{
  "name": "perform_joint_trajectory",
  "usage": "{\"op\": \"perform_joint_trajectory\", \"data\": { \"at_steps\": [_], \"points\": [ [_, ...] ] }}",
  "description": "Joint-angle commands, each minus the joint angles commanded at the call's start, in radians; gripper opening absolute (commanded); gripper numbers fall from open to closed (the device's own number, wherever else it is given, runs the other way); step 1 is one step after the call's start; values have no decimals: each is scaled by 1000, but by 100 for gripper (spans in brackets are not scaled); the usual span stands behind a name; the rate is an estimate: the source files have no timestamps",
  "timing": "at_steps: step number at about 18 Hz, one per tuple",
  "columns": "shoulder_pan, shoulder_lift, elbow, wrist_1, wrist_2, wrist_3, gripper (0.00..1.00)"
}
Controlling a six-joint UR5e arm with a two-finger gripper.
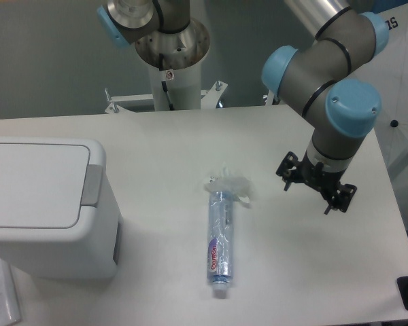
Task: Open the trash can
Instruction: 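Move the open gripper over the bottle toward the trash bin lid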
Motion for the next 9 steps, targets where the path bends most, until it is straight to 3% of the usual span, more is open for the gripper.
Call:
{"op": "perform_joint_trajectory", "data": {
  "at_steps": [5,9],
  "points": [
    [-64,6,-34,153,-28,-311,100],
    [-117,29,-48,170,-49,-396,100]
  ]
}}
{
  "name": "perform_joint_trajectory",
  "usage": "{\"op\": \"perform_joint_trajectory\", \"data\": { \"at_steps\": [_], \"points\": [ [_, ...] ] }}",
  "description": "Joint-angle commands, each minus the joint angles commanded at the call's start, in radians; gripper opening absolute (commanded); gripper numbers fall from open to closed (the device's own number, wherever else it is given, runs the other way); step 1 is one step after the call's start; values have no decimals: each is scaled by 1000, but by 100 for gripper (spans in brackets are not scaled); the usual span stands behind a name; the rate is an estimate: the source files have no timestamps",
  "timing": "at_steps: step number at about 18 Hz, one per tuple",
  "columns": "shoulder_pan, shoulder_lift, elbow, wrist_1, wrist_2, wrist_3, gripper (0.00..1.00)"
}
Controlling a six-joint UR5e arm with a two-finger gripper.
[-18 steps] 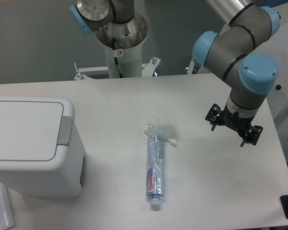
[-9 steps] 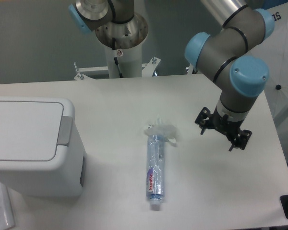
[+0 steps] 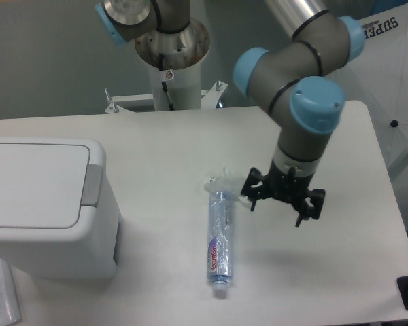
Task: Open the trash can
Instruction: 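Move the open gripper over the bottle toward the trash bin lid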
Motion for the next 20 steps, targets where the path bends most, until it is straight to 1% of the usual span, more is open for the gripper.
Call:
{"op": "perform_joint_trajectory", "data": {
  "at_steps": [1,4,7,9,10,12,15,17,20],
  "points": [
    [-9,9,-6,2,-26,-32,100],
    [-28,35,-20,2,-112,-194,100],
    [-40,63,-15,2,-207,-275,100],
    [-57,98,-25,2,-262,-292,100],
    [-72,106,-26,-2,-284,-295,100],
    [-101,126,-32,-11,-292,-295,100],
    [-111,172,-54,-11,-302,-339,100],
    [-141,179,-61,-9,-336,-359,100],
    [-155,195,-60,-9,-342,-362,100]
  ]
}}
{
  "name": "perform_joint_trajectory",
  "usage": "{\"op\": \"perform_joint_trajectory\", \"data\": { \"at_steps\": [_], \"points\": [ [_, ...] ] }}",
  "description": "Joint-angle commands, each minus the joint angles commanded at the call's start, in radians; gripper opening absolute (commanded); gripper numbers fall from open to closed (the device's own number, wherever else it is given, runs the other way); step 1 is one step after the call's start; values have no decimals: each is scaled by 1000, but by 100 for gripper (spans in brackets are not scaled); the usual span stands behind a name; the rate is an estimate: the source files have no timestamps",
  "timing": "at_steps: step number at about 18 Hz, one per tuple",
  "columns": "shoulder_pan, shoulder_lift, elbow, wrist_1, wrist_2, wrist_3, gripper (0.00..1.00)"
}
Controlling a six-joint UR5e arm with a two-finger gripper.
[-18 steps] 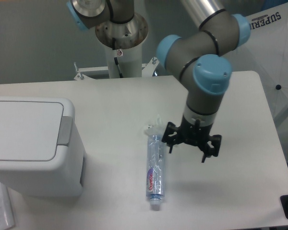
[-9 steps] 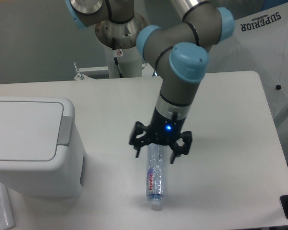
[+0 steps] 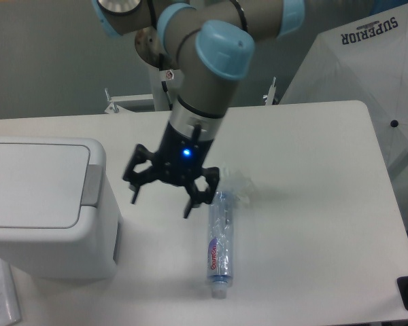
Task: Open the trash can
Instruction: 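Move the open gripper over the bottle toward the trash bin lid, then push the gripper finger against the bin lid edge to flip it open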
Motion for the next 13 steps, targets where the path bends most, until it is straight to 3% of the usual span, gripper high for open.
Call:
{"op": "perform_joint_trajectory", "data": {
  "at_steps": [13],
  "points": [
    [-43,6,-5,11,9,-43,100]
  ]
}}
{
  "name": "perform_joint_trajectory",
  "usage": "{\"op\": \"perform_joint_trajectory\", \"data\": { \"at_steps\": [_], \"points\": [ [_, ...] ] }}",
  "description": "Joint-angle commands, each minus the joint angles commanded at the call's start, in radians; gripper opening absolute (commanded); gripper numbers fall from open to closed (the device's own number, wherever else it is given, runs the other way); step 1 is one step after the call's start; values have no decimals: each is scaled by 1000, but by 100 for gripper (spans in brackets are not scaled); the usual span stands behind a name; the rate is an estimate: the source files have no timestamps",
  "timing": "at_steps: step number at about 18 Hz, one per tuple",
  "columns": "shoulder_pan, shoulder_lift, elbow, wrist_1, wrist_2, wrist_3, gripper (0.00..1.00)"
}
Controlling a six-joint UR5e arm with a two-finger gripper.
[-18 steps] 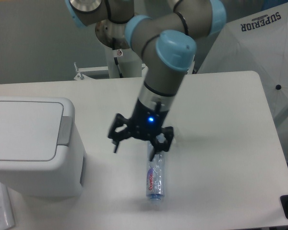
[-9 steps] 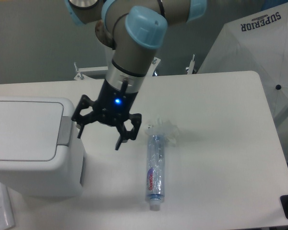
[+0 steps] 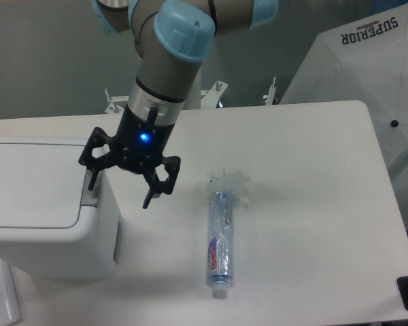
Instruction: Open the trash can
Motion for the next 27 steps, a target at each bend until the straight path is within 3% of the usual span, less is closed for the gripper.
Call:
{"op": "perform_joint_trajectory", "data": {
  "at_steps": [27],
  "points": [
    [0,-15,-8,8,8,8,100]
  ]
}}
